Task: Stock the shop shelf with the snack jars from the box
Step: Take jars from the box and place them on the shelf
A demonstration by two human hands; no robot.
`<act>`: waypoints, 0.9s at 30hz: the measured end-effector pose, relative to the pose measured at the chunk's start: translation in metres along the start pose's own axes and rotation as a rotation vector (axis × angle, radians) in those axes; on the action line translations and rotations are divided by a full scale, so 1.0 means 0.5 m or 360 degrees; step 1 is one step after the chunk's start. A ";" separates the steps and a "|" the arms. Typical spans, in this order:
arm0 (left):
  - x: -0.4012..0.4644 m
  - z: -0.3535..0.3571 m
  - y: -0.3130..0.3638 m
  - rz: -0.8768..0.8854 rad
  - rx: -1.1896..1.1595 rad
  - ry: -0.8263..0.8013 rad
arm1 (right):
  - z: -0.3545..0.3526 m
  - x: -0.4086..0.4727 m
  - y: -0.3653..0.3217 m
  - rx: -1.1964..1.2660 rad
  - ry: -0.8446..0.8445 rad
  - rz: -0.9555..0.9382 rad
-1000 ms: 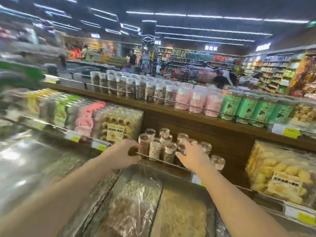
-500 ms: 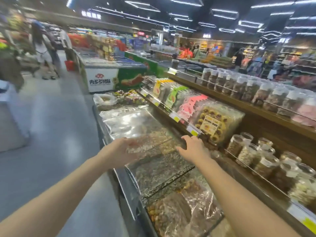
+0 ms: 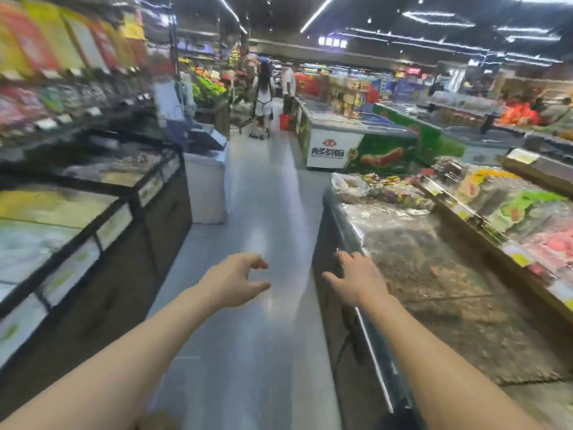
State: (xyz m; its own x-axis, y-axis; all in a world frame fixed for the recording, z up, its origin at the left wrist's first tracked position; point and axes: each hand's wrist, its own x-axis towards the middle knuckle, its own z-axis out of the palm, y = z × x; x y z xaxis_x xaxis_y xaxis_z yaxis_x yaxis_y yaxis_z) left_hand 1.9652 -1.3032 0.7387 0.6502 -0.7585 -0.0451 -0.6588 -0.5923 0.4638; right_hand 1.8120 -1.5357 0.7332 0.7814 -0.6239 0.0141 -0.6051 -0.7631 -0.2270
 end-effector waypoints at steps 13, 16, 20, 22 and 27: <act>-0.236 -0.124 -0.480 -0.0562 -0.0081 0.0194 | 0.250 0.029 -0.604 -0.0004 -0.0336 -0.0605; -0.266 -0.119 -0.567 -0.0716 -0.0143 0.0241 | 0.315 0.042 -0.688 -0.0076 -0.0425 -0.0747; -0.280 -0.085 -0.670 -0.0908 -0.0201 0.0268 | 0.421 0.070 -0.779 -0.0167 -0.0575 -0.0911; -0.272 -0.061 -0.721 -0.1008 -0.0232 0.0262 | 0.478 0.094 -0.821 -0.0203 -0.0659 -0.0984; -0.231 0.015 -0.853 -0.1269 -0.0341 0.0225 | 0.633 0.171 -0.922 -0.0275 -0.0825 -0.1155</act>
State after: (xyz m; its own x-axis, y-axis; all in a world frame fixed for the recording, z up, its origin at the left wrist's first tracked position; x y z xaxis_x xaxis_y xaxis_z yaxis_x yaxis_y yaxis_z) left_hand 2.1681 -0.9652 0.5394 0.9416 -0.0842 -0.3261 0.0956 -0.8616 0.4985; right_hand 2.2062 -1.1838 0.5306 0.9249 0.1420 -0.3527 0.0806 -0.9798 -0.1832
